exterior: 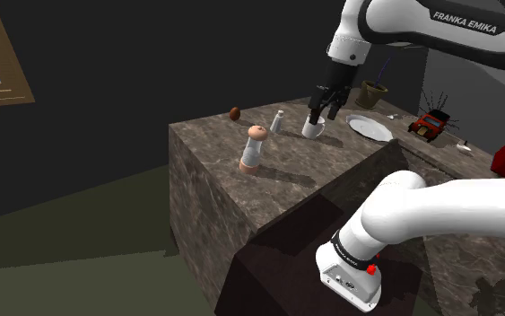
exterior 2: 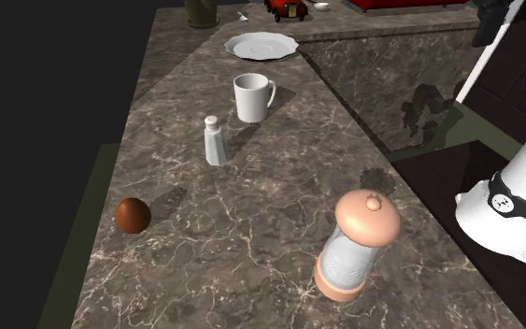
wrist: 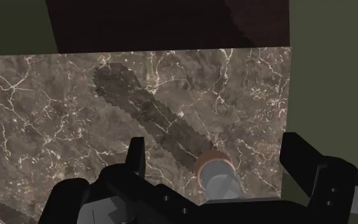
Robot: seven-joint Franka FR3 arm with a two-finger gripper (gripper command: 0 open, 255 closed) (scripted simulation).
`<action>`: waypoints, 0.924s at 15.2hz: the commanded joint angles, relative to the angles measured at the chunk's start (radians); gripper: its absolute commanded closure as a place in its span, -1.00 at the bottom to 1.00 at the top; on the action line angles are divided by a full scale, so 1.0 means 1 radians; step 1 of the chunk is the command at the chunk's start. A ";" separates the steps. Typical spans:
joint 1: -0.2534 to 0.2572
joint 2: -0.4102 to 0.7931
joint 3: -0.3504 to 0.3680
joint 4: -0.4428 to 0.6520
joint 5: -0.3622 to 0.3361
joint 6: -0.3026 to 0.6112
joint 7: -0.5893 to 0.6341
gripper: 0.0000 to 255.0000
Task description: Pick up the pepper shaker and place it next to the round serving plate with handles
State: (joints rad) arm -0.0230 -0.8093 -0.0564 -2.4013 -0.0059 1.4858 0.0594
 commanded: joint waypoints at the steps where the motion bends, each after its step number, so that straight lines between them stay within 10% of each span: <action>1: 0.000 0.000 0.000 0.000 0.000 0.000 0.000 -1.00; 14: -0.037 0.426 -0.185 0.157 -0.047 0.274 -0.183 -1.00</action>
State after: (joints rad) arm -0.0587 -0.4282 -0.2265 -2.2681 -0.0549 1.7379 -0.1060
